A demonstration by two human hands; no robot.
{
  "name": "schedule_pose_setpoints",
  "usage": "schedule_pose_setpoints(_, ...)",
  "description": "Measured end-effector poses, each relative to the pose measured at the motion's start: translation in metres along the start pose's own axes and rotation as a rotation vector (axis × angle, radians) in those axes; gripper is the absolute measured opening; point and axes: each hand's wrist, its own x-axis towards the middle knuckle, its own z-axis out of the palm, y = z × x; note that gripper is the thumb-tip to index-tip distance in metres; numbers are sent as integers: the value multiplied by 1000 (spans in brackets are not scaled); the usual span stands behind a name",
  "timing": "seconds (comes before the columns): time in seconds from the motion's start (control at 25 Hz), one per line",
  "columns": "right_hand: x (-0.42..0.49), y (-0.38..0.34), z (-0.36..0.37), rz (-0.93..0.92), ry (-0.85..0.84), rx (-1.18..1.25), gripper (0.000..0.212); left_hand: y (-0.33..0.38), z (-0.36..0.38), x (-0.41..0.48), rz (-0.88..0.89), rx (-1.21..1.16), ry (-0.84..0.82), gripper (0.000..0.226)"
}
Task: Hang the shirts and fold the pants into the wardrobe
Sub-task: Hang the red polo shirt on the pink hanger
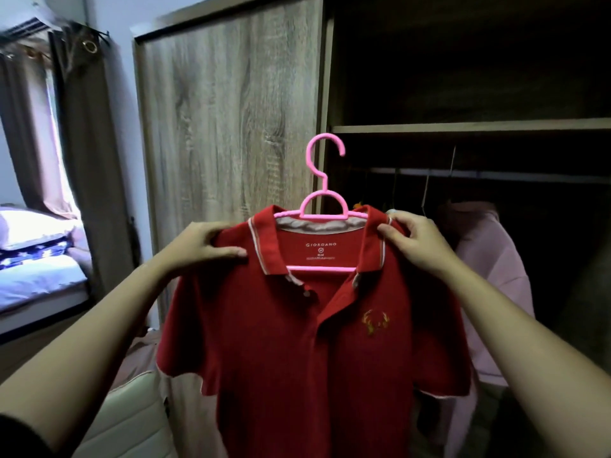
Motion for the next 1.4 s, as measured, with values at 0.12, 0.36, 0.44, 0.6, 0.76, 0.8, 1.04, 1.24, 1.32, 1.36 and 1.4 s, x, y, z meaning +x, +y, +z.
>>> schedule_pose_setpoints(0.12, -5, 12, -12, 52, 71, -40, 14, -41, 10, -33, -264, -380, -24, 59)
schedule_pose_setpoints(0.36, -11, 11, -18, 78, 77, -75, 8, -86, 13, -45, -373, -269, 100, 7)
schedule_pose_setpoints(0.44, -12, 11, -19, 97, 99, -70, 11, -75, 2, -38, -394, -395, 2, 9)
schedule_pose_setpoints(0.6, -15, 8, -15, 145, 88, -53, 25, -32, -3, -3, -185, -321, 143, 50)
schedule_pose_setpoints(0.76, -22, -3, -7, 139, 38, -75, 35, 11, 10, 36, 70, 233, -112, 59)
schedule_pose_setpoints(0.8, -25, -2, -7, 150, 29, -84, 35, 12, 14, 40, 119, 245, -171, 63)
schedule_pose_setpoints(1.04, -49, -37, -1, 25, 352, -250, 38, 10, 43, 35, -35, -329, -267, 53)
schedule_pose_setpoints(1.24, -71, -83, 38, 675, -26, 516, 30, 61, 90, 31, 35, -23, -232, 27)
schedule_pose_setpoints(1.32, -84, -76, 42, 814, 0, 700, 31, 93, 113, 20, 112, 112, -198, 28)
schedule_pose_setpoints(1.36, -90, -71, 40, 842, 50, 712, 33, 108, 121, 15, 129, 110, -202, 28)
schedule_pose_setpoints(1.4, -95, -68, 36, 862, 120, 688, 36, 120, 127, 13, 136, 91, -242, 27)
